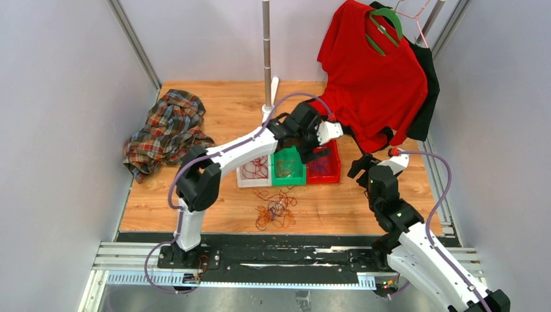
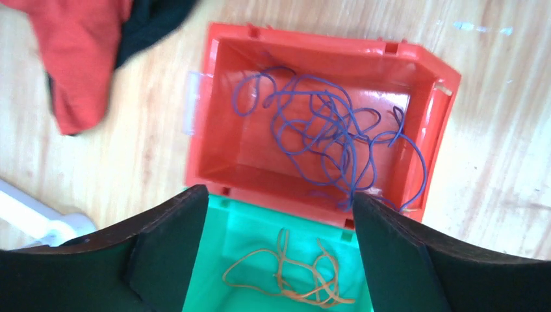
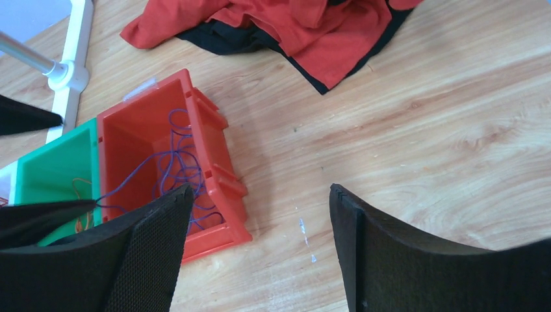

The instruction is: Untangle the cables

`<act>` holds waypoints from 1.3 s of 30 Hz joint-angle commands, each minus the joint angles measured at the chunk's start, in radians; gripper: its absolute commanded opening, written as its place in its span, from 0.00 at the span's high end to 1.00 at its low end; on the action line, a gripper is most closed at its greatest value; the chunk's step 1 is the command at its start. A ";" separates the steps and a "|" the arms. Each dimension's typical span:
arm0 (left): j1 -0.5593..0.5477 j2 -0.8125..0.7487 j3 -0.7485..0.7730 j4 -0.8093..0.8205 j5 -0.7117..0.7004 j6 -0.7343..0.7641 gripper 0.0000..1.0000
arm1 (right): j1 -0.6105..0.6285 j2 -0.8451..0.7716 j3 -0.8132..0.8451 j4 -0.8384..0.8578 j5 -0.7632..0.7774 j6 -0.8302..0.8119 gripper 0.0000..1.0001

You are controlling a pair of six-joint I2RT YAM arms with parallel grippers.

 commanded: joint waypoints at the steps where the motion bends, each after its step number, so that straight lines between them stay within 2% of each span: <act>1: 0.058 -0.099 0.175 -0.227 0.131 0.000 0.11 | -0.022 0.025 0.072 -0.007 -0.046 -0.051 0.24; 5: 0.112 -0.090 0.340 -0.489 0.239 0.031 0.04 | -0.022 0.070 0.105 0.013 -0.098 -0.068 0.24; 10: 0.175 -0.208 0.229 -0.583 0.311 0.086 0.03 | -0.017 0.179 0.145 0.068 -0.315 -0.094 0.23; 13: 0.217 -0.320 0.080 -0.588 0.334 0.100 0.03 | 0.029 0.252 0.168 0.082 -0.408 -0.109 0.23; 18: 0.282 -0.471 -0.156 -0.586 0.350 0.135 0.06 | 0.217 0.362 0.157 0.187 -0.443 -0.142 0.26; 24: 0.384 -0.595 -0.344 -0.586 0.392 0.178 0.11 | 0.416 0.579 0.198 0.326 -0.519 -0.170 0.30; 27: 0.448 -0.632 -0.374 -0.586 0.415 0.191 0.13 | 0.494 0.712 0.266 0.330 -0.518 -0.220 0.30; 31: 0.475 -0.671 -0.399 -0.585 0.404 0.211 0.14 | 0.518 0.822 0.325 0.332 -0.503 -0.218 0.32; 39: 0.476 -0.715 -0.401 -0.577 0.413 0.189 0.15 | 0.538 0.907 0.375 0.308 -0.459 -0.202 0.46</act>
